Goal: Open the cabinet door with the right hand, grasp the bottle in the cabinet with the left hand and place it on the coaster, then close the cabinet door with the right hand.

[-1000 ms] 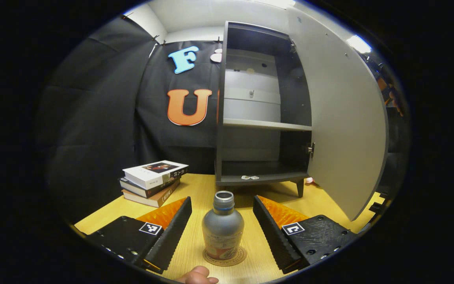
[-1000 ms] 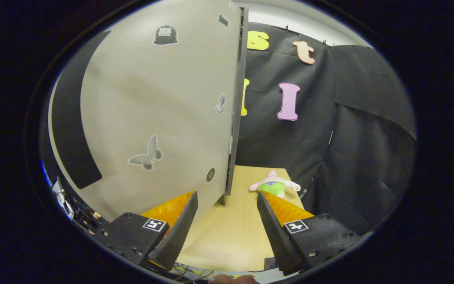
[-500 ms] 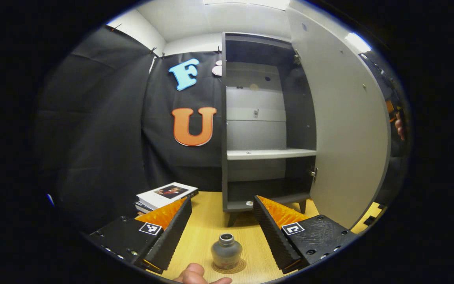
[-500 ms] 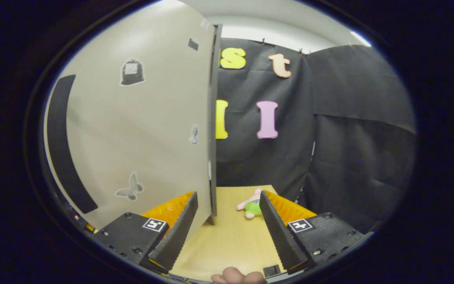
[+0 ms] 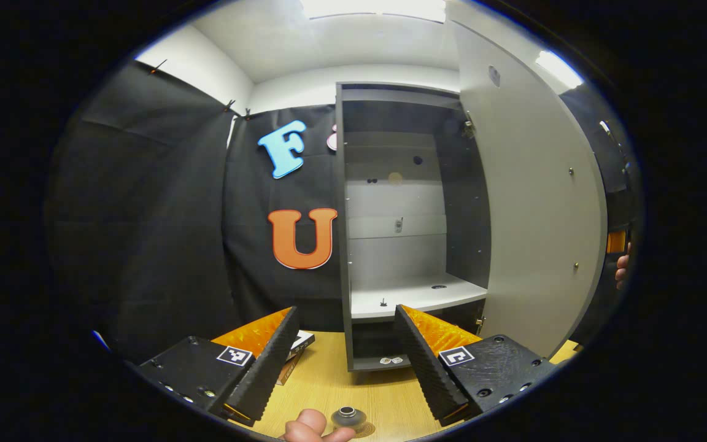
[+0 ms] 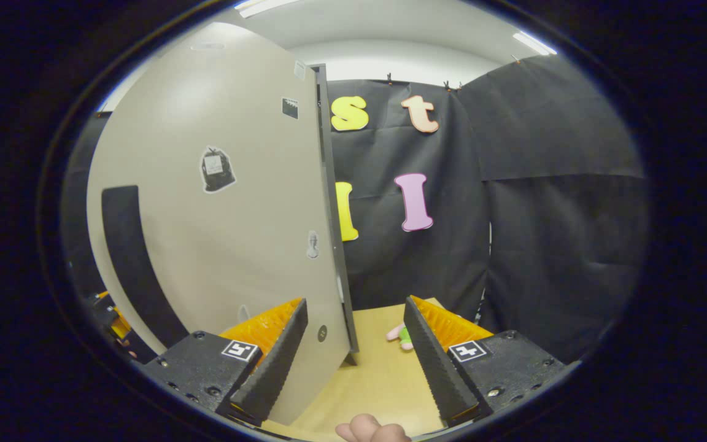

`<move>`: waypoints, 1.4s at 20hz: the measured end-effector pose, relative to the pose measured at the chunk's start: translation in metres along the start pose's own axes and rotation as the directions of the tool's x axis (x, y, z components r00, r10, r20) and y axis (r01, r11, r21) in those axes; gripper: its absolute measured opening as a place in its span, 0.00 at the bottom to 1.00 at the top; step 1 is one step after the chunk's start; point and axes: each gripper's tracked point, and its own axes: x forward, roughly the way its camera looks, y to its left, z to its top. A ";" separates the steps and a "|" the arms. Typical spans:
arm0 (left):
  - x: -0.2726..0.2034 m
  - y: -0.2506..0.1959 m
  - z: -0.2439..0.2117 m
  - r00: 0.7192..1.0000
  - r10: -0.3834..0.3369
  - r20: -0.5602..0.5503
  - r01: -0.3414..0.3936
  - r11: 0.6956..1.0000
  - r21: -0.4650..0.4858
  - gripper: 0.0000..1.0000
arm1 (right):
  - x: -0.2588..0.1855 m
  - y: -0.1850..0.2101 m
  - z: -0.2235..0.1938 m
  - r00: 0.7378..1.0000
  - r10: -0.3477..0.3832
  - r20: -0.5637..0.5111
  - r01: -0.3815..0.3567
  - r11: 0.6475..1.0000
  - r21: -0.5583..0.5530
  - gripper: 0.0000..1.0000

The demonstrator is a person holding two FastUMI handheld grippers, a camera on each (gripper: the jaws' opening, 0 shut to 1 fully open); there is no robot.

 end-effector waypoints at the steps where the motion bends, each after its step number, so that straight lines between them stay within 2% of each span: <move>1: 0.002 -0.008 0.003 1.000 -0.015 0.001 0.015 1.000 0.013 0.94 | -0.006 0.009 0.006 1.000 0.028 0.013 -0.028 1.000 0.004 0.99; 5: 0.006 -0.035 0.009 0.996 -0.091 0.005 0.091 0.996 0.005 0.96 | -0.026 0.032 0.025 0.994 0.092 0.067 -0.090 0.996 -0.029 0.98; 9: 0.004 -0.040 0.001 0.991 -0.137 -0.005 0.137 0.991 0.003 0.96 | -0.038 0.056 0.025 0.986 0.149 0.068 -0.146 0.988 -0.043 0.98; 13: 0.000 -0.032 -0.014 0.989 -0.147 -0.031 0.147 0.989 -0.005 0.96 | -0.037 0.064 0.021 0.987 0.143 0.068 -0.138 0.987 -0.081 0.97; 18: -0.006 -0.043 -0.024 0.978 -0.202 -0.050 0.201 0.979 -0.020 0.96 | -0.033 0.071 0.018 0.982 0.185 0.048 -0.184 0.983 -0.030 0.96; 24: -0.012 -0.052 -0.026 0.974 -0.220 -0.047 0.220 0.976 -0.002 0.96 | -0.017 0.093 0.018 0.971 0.233 0.049 -0.231 0.972 -0.048 0.96; 28: -0.016 -0.040 -0.035 0.980 -0.189 -0.069 0.191 0.981 0.021 0.96 | -0.004 0.104 0.009 0.960 0.280 0.031 -0.278 0.960 -0.043 0.97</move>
